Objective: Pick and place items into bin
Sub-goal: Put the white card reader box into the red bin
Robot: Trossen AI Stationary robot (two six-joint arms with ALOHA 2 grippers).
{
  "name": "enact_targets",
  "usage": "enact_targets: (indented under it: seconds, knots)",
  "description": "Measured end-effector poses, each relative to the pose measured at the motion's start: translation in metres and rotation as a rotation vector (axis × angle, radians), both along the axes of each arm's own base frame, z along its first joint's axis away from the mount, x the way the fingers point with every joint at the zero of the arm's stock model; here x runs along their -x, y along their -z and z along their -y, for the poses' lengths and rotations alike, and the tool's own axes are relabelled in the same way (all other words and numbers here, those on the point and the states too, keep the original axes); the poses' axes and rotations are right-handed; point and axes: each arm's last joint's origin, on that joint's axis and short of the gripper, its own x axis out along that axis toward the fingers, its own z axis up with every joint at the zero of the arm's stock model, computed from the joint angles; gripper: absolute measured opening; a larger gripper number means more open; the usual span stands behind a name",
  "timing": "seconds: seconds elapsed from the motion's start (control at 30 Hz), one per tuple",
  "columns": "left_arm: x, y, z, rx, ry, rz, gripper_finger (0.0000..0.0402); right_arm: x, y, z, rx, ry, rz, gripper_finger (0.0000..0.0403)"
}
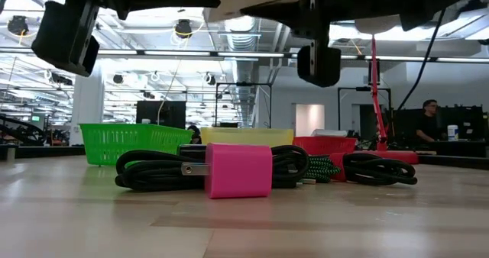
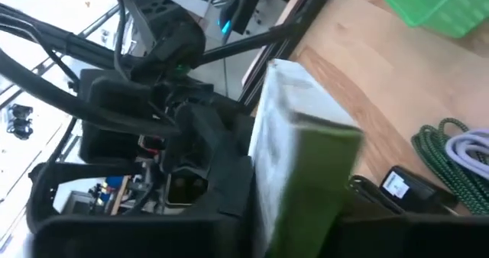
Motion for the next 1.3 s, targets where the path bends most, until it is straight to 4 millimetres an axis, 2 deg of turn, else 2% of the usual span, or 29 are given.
enact_targets:
  seconds: [0.03,0.27,0.47,0.63,0.77,0.93,1.1,1.3]
  knots:
    - [0.000,0.000,0.000,-0.005,0.002,-0.002,0.0028,0.000,-0.001,0.001,0.003,0.001,0.005,0.0044]
    - [0.004,-0.001,0.005,0.012,0.017,0.009,0.0062,0.000,-0.003,0.003,0.031,-0.005,0.020,0.0043]
    - [0.014,-0.003,0.018,0.034,0.060,0.032,0.0090,-0.001,-0.002,0.006,0.057,0.003,0.009,0.0043]
    - [0.023,-0.009,0.027,0.058,0.020,0.092,0.0109,-0.003,-0.004,0.018,0.083,0.021,0.009,0.0043]
    - [0.028,-0.015,0.031,0.141,-0.040,0.175,0.0114,0.000,-0.011,0.038,0.149,0.064,-0.019,0.0043]
    - [0.033,-0.022,0.036,0.256,-0.050,0.252,0.0112,0.019,-0.035,0.069,0.311,0.193,-0.088,0.0043]
    - [0.035,-0.026,0.038,0.354,-0.047,0.302,0.0112,0.052,-0.059,0.097,0.539,0.392,-0.206,0.0043]
    - [0.035,-0.032,0.038,0.519,-0.046,0.388,0.0112,0.086,-0.069,0.120,0.869,0.587,-0.418,0.0043]
